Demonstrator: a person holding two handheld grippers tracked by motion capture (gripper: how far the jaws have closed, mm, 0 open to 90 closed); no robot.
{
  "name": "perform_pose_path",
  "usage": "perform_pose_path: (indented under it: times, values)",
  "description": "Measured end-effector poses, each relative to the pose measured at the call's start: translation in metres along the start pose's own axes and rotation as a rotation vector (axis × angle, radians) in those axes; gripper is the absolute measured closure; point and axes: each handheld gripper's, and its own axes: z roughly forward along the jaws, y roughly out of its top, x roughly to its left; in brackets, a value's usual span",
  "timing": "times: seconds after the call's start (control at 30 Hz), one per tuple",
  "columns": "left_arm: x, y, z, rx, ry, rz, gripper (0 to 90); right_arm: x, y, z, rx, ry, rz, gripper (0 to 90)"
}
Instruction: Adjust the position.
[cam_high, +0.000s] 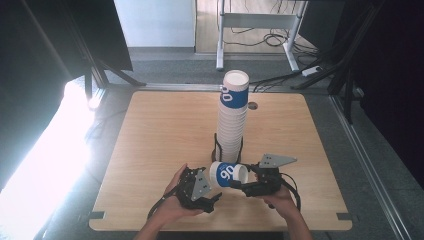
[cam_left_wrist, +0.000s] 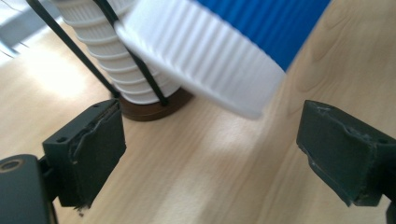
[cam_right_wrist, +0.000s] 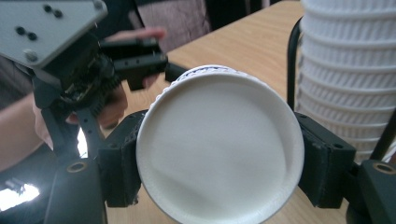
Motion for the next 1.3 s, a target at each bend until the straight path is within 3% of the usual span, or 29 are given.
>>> perform_pose_path:
  times: [0.33,0.47,0.7,0.77,0.97,1.07,1.3]
  values:
    - [0.018,-0.007,-0.002,-0.086,-0.186,-0.301,8.5,-0.002,-0.001,-0.009,-0.146,-0.053,0.001,27.8]
    - [0.024,-0.009,-0.003,-0.102,-0.231,-0.365,9.2,-0.001,-0.002,-0.009,-0.179,-0.058,-0.003,27.8]
    - [0.028,-0.009,-0.004,-0.167,-0.382,-0.498,9.2,0.003,-0.004,-0.007,-0.239,-0.06,-0.02,27.8]
    - [0.029,-0.009,-0.005,-0.182,-0.411,-0.522,9.2,0.004,-0.005,-0.005,-0.248,-0.068,-0.027,27.7]
    - [0.034,-0.013,-0.003,-0.207,-0.439,-0.609,9.2,0.006,-0.007,-0.001,-0.25,-0.074,-0.042,27.7]
    - [0.036,-0.014,-0.002,-0.203,-0.42,-0.615,9.3,0.007,-0.008,0.001,-0.246,-0.075,-0.052,27.7]
    - [0.036,-0.013,-0.004,-0.217,-0.425,-0.628,9.3,0.01,-0.01,0.005,-0.247,-0.089,-0.081,27.7]
